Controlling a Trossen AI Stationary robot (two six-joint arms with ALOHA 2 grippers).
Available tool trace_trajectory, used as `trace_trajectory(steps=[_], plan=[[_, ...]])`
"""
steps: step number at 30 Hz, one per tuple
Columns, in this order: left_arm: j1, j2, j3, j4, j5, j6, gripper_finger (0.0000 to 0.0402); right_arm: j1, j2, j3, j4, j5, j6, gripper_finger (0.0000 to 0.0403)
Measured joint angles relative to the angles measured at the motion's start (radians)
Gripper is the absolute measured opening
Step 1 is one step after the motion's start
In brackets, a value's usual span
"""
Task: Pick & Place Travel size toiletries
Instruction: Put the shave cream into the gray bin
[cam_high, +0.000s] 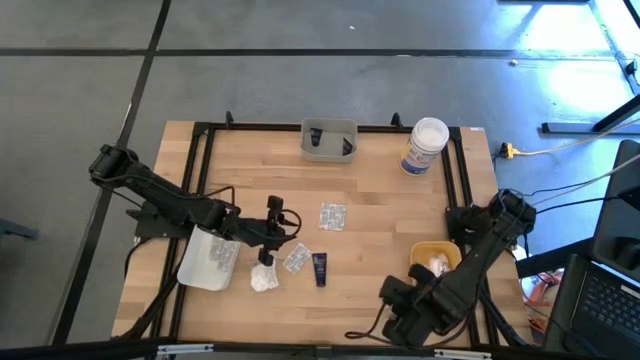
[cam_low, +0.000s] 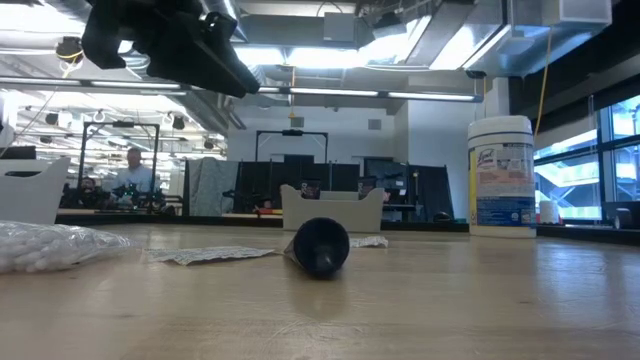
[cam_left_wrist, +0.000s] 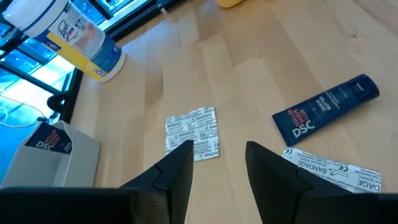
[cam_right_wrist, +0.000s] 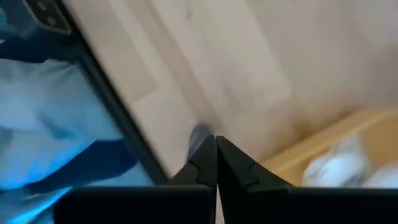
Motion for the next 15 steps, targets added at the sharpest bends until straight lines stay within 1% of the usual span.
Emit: trace_trajectory(steps=[5,7,10,15], plan=[[0.0,0.0,0.0,0.0,0.0,0.0,0.0143,0.02,0.0,0.001,0.017,-0.119,0.13,0.0024],[0.0,0.0,0.0,0.0,0.0,0.0,0.0143,0.024,0.0,0.001,0.037,-0.144,0.181,0.0036],[0.0,0.0,0.0,0.0,0.0,0.0,0.0143,0.023,0.0,0.001,0.064,-0.15,0.228,0.0054],[0.0,0.0,0.0,0.0,0.0,0.0,0.0143,0.022,0.0,-0.009,0.066,-0.111,0.254,0.0086]])
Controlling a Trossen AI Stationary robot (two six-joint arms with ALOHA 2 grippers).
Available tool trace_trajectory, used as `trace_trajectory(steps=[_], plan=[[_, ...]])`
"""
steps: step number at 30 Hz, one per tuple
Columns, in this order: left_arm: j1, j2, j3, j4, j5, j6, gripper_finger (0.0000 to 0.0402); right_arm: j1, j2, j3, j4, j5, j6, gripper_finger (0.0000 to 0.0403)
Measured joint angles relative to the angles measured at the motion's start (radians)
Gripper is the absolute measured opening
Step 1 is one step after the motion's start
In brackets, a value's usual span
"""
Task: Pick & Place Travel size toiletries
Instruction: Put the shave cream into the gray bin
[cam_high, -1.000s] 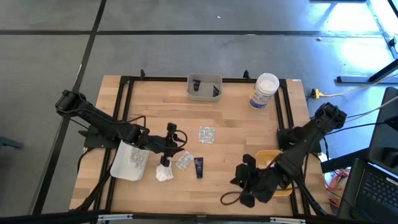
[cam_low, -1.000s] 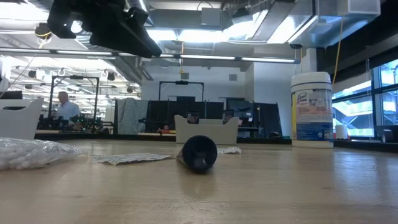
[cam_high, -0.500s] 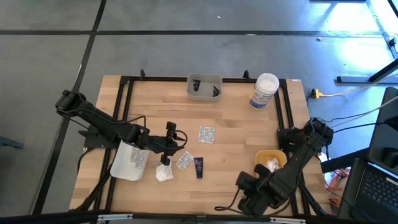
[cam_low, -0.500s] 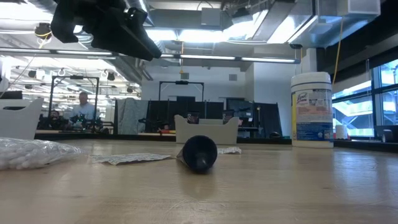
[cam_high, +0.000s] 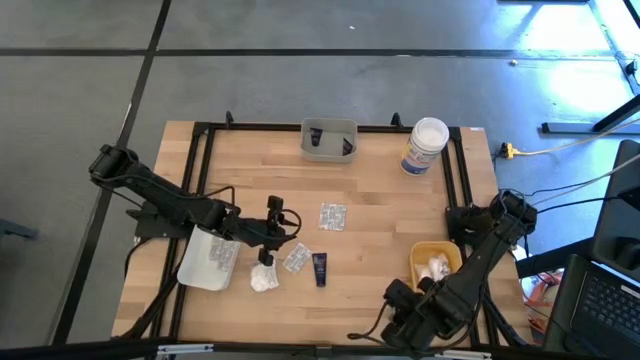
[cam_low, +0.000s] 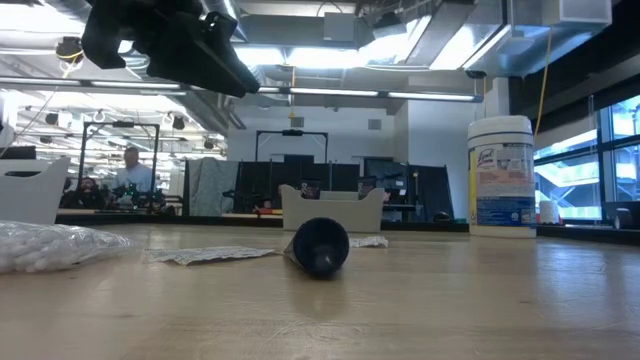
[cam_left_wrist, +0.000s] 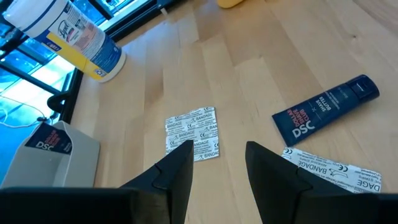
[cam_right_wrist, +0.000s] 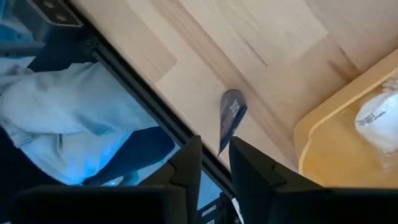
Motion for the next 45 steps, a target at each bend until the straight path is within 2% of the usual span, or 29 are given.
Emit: trace_trajectory(steps=[8,16,26,38,45], plan=[[0.0,0.0,0.0,0.0,0.001,0.0,0.0143,0.0,0.0,-0.003,-0.004,0.027,0.046,0.0129],[0.0,0.0,0.0,0.0,0.002,0.0,0.0143,0.0,0.046,-0.008,-0.007,0.018,0.051,0.0148],[0.0,0.0,0.0,0.0,0.004,0.0,0.0143,0.001,0.091,-0.008,-0.01,-0.019,0.05,0.0148],[0.0,0.0,0.0,0.0,0.004,0.0,0.0143,0.001,0.096,-0.008,-0.016,-0.008,0.055,0.0151],[0.0,0.0,0.0,0.0,0.003,0.0,0.0143,0.002,0.145,-0.009,-0.01,-0.035,0.031,0.014]])
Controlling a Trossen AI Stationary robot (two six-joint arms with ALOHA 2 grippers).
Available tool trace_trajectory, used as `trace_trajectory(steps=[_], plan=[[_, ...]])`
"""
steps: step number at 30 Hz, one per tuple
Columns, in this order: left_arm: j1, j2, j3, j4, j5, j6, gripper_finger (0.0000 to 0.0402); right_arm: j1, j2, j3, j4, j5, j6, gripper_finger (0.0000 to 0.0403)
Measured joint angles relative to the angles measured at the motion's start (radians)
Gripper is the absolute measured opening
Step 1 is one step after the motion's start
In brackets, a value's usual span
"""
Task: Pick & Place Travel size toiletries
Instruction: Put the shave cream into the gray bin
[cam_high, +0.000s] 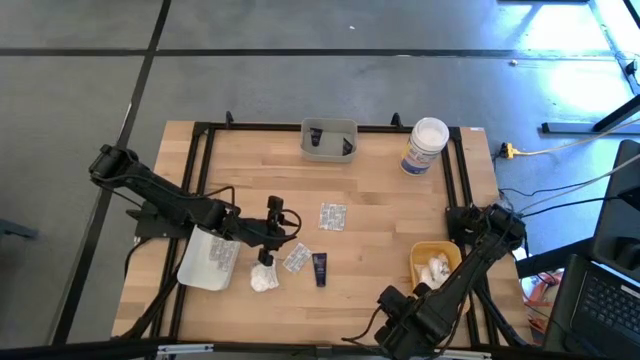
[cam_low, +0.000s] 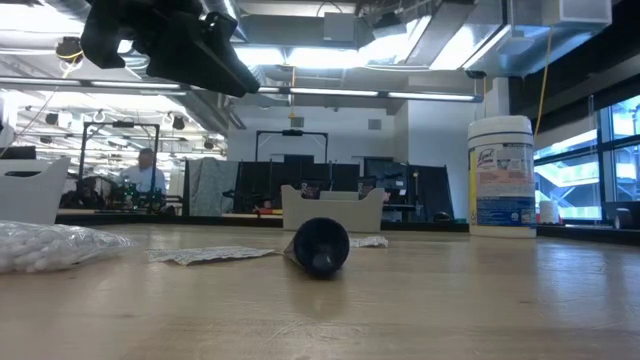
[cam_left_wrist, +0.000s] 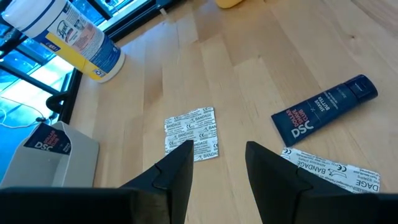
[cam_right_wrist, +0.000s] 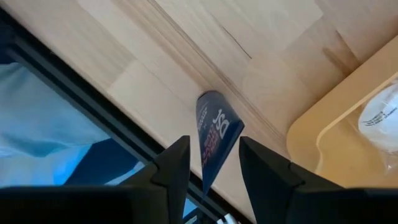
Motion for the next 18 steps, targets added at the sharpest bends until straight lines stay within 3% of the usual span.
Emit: trace_trajectory(steps=[9,18], plan=[[0.0,0.0,0.0,0.0,0.0,0.0,0.0143,0.005,0.011,0.0,-0.001,0.001,-0.004,0.0109],[0.0,0.0,0.0,0.0,0.0,0.0,0.0143,0.005,0.011,0.0,-0.015,0.001,-0.004,0.0041]])
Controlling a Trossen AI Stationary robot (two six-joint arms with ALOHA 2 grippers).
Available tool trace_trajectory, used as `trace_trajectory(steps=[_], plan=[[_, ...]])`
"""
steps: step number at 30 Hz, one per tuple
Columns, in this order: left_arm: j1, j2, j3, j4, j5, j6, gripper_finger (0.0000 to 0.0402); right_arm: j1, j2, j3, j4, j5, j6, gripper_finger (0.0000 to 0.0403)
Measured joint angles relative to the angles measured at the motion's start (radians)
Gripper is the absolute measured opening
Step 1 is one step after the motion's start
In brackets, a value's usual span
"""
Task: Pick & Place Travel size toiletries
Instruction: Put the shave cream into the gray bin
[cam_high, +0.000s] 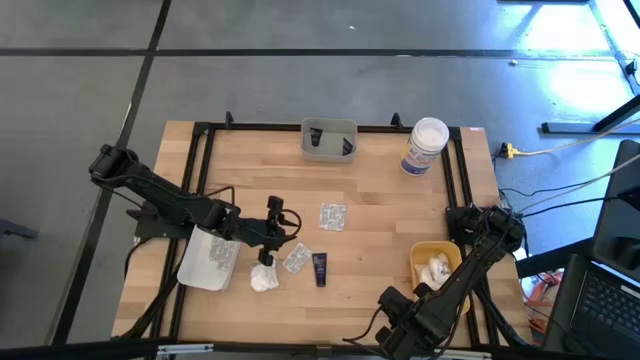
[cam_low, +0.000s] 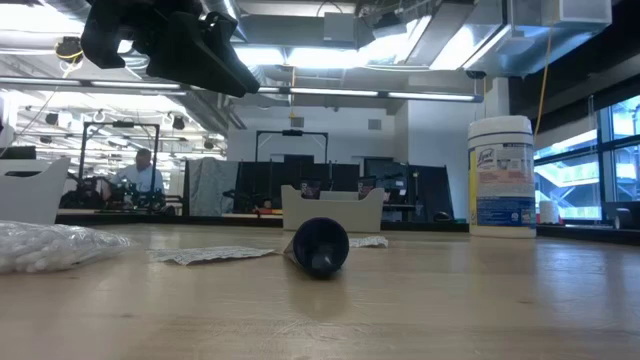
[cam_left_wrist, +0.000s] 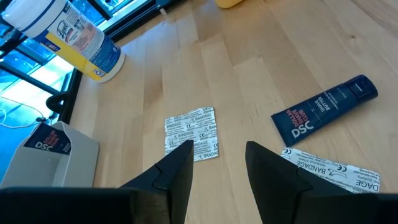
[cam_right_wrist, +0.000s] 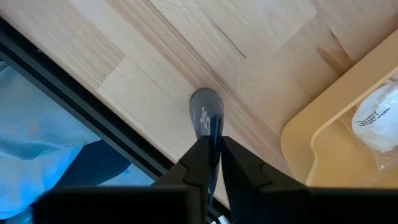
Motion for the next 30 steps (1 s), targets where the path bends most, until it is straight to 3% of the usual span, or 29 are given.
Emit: trace_trajectory(steps=[5,30], plan=[[0.0,0.0,0.0,0.0,0.0,0.0,0.0143,0.0,0.0,0.0,0.0,0.0,-0.019,0.0007],[0.0,0.0,0.0,0.0,0.0,0.0,0.0143,-0.007,0.0,0.0,-0.008,0.026,-0.123,0.0005]])
